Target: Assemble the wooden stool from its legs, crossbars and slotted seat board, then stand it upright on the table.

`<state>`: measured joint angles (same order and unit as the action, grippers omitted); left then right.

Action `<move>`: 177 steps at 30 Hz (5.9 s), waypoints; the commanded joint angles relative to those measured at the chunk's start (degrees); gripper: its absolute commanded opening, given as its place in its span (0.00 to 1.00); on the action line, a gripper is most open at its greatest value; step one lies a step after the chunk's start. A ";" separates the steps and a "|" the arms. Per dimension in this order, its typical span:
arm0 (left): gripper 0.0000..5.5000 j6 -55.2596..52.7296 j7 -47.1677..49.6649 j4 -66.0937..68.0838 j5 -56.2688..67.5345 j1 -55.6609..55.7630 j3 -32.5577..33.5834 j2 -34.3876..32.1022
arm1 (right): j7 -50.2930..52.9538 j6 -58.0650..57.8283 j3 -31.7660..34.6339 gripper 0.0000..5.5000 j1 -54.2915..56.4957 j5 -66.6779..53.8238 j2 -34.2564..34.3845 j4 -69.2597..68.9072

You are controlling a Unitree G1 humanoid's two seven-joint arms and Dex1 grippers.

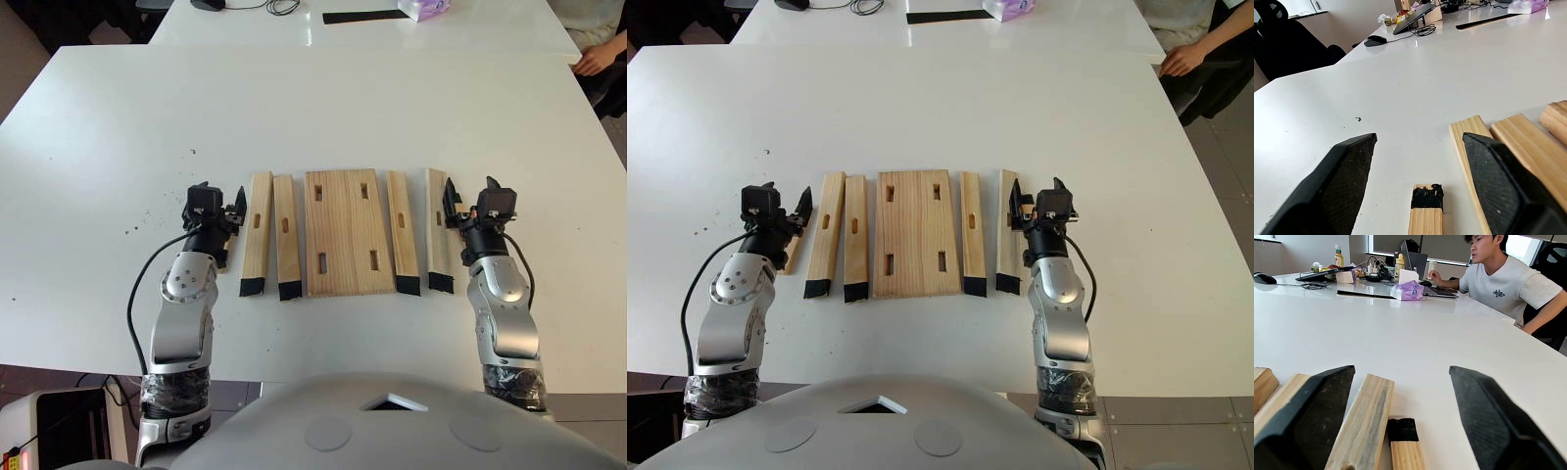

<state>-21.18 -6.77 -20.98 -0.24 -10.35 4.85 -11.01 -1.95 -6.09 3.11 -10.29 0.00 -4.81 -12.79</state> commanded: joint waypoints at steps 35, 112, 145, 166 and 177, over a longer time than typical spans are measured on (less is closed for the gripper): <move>0.59 -27.28 -5.32 -14.11 4.20 -9.26 1.43 -11.60 | 2.54 -0.28 3.14 0.65 -3.41 0.51 0.54 -3.75; 0.24 -18.06 -34.37 -18.77 60.96 15.62 -1.65 -16.51 | -42.52 -46.52 1.47 0.64 33.50 -76.88 -30.33 -12.58; 0.24 -18.79 -32.78 -14.98 66.31 17.08 -0.83 -18.50 | -55.81 -43.24 -2.09 0.24 32.92 -61.78 -35.30 -11.45; 0.53 -13.22 -31.58 -9.80 48.27 12.10 -5.51 -18.03 | -63.26 -7.92 -3.44 0.24 30.04 -25.06 -44.14 11.52; 0.53 -11.67 -29.56 -10.08 44.92 9.95 -7.62 -14.56 | -69.03 0.31 -4.24 0.24 24.08 -19.86 -43.14 19.41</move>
<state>-32.84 -37.08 -30.60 45.33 0.47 -2.18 -26.01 -70.26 -6.62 -0.83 14.28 -20.19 -48.22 6.02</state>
